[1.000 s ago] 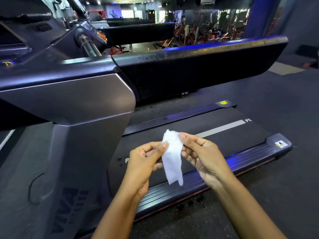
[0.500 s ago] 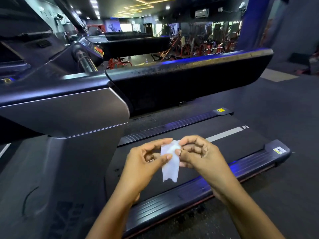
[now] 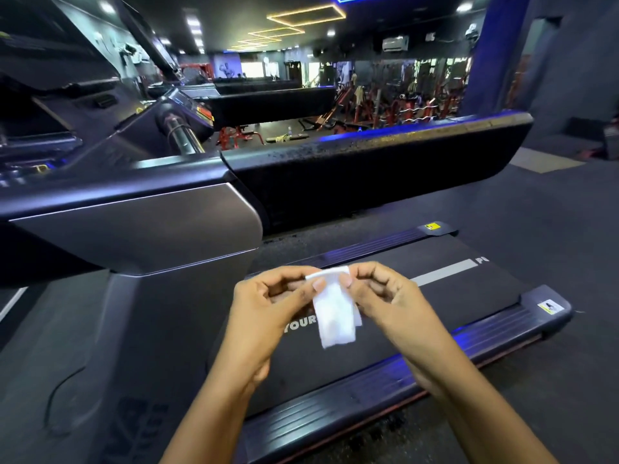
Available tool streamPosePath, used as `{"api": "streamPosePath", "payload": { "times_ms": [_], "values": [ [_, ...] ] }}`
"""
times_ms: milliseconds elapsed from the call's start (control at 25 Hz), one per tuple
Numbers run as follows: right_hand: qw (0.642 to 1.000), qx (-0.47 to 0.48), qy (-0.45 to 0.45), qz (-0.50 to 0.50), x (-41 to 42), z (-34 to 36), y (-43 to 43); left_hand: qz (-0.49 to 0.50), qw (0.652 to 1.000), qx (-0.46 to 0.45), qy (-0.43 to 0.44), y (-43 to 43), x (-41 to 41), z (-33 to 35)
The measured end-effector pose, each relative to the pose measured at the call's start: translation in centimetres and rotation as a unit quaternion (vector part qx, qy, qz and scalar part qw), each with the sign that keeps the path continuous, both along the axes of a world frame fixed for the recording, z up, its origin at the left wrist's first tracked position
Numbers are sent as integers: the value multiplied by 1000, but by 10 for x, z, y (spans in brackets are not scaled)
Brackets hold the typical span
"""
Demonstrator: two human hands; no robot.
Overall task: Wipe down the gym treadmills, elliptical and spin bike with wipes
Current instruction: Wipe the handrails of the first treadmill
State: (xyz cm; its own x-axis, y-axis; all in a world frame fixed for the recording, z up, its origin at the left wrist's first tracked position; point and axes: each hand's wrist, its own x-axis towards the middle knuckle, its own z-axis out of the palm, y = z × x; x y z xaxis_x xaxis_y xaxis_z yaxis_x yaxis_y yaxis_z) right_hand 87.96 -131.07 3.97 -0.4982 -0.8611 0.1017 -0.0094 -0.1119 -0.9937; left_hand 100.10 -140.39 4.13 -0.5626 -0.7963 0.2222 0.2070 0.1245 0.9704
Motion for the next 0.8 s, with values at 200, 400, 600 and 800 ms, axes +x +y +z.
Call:
{"api": "streamPosePath", "payload": {
  "times_ms": [200, 400, 600, 800],
  "values": [
    [996, -33, -85, -6, 2, 5, -3, 59, 997, -38, 19, 1, -4, 7],
    [985, -98, -137, -26, -14, 19, -10, 150, 911, -375, -82, -3, 17, 27],
    [988, -138, -64, -5, -24, 55, -33, 231, 722, -619, -205, -65, 35, 81],
    [988, -155, 4, -13, -18, 71, -56, 204, 588, -689, -372, -140, 50, 104]
  ]
}}
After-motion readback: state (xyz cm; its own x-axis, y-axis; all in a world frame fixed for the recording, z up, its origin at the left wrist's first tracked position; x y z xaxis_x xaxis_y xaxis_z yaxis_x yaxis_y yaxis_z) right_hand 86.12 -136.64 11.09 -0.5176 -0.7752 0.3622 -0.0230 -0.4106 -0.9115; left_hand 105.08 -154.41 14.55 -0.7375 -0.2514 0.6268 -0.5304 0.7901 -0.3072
